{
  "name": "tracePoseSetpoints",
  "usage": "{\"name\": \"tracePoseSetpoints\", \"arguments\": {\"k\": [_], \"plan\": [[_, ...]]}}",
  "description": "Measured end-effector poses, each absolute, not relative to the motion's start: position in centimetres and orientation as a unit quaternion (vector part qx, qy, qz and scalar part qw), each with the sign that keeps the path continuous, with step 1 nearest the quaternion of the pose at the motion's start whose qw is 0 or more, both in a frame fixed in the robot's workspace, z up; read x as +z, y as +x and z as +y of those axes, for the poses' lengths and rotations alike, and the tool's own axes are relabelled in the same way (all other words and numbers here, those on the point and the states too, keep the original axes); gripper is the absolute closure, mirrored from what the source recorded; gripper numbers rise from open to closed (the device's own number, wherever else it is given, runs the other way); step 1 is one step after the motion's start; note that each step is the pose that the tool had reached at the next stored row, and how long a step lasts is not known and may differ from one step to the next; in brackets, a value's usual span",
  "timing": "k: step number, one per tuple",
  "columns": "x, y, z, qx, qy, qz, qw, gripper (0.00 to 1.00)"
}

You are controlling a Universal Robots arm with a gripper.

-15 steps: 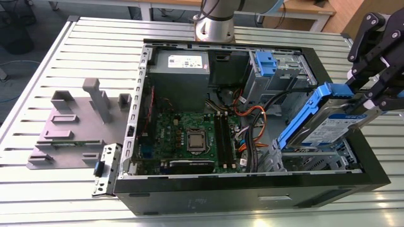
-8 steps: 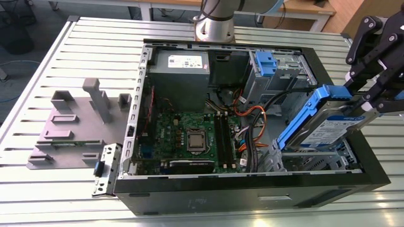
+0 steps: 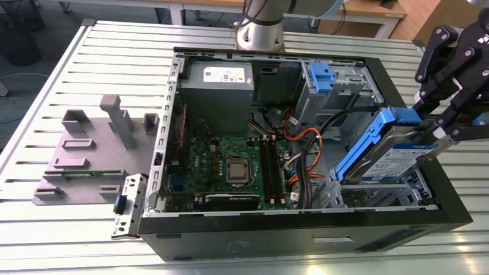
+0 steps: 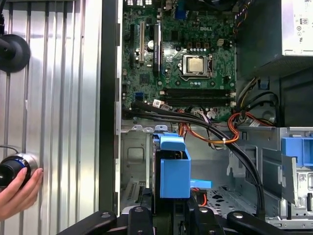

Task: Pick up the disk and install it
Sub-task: 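Insert the disk into the insertion slot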

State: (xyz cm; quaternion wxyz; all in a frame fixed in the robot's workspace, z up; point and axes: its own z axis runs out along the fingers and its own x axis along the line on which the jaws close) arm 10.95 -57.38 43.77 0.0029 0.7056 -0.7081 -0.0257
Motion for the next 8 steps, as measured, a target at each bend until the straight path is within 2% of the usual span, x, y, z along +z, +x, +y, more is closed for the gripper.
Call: {"name": "tracePoseSetpoints", "arguments": {"k": [8], "plan": [[42.3,10.9,-57.4,-0.025,0.706,-0.708,0.004,0.65]]}}
